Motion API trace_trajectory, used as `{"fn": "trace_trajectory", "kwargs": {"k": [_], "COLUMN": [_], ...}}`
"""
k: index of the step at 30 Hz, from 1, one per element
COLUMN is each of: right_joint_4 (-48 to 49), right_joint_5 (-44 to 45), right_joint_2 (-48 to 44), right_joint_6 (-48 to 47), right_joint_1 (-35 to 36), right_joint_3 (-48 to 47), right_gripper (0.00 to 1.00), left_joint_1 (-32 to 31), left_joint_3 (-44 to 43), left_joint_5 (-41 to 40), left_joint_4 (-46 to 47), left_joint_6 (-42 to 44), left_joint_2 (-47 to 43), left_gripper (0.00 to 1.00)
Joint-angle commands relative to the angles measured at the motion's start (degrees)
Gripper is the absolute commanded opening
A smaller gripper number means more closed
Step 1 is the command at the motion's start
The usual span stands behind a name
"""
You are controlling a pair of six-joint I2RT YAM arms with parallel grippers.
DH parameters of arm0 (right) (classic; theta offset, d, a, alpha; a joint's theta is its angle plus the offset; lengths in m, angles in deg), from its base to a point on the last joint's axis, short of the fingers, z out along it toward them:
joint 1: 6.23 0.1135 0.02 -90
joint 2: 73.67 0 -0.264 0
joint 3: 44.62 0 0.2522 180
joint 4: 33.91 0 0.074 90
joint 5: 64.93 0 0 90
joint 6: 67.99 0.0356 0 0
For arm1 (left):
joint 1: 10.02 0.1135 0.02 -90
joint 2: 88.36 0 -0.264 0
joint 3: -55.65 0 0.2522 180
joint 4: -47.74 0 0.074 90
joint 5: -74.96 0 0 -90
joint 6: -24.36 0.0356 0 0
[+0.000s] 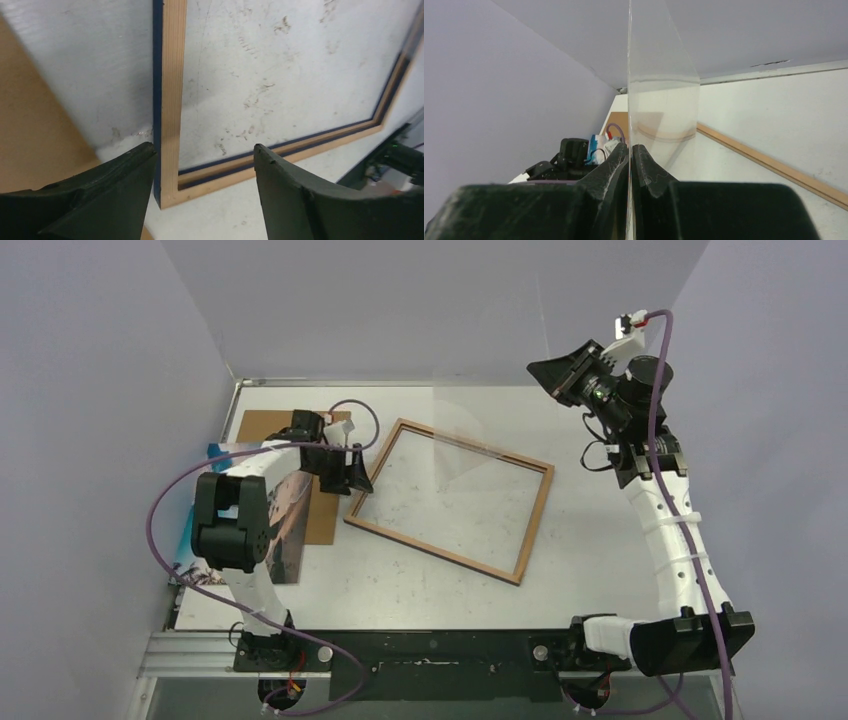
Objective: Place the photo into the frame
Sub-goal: Adjust the photo frame at the center of the board.
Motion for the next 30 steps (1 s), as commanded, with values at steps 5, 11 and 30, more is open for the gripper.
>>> {"fn": "trace_trajectory", "kwargs": {"k": [5, 11, 30], "right_joint_4": [7.5, 21.6, 26.4], "right_joint_5": [6.7, 12.0, 51.1], "right_joint_2": [-0.5, -3.6, -14.1], "right_joint_6": [8.8, 22.1, 20.9], "right_joint_1": [10.4, 13.7, 28.2], "right_joint_3": [0.4, 15.1, 51.1], "right_gripper": [0.05, 0.05, 0.05], "left_joint_1": [14.7, 17.1, 14.6], "left_joint_3": [-10.9, -11.9, -4.4], "left_joint_5": [7.3, 0.1, -3.3], "left_joint_4": [-0.4, -0.3, 3.6], "left_joint_6": [-6.0, -3.8, -0.1], "left_joint_2": [-9.6, -10.2, -6.4], "left_gripper": [0.73, 0.73, 0.69]}}
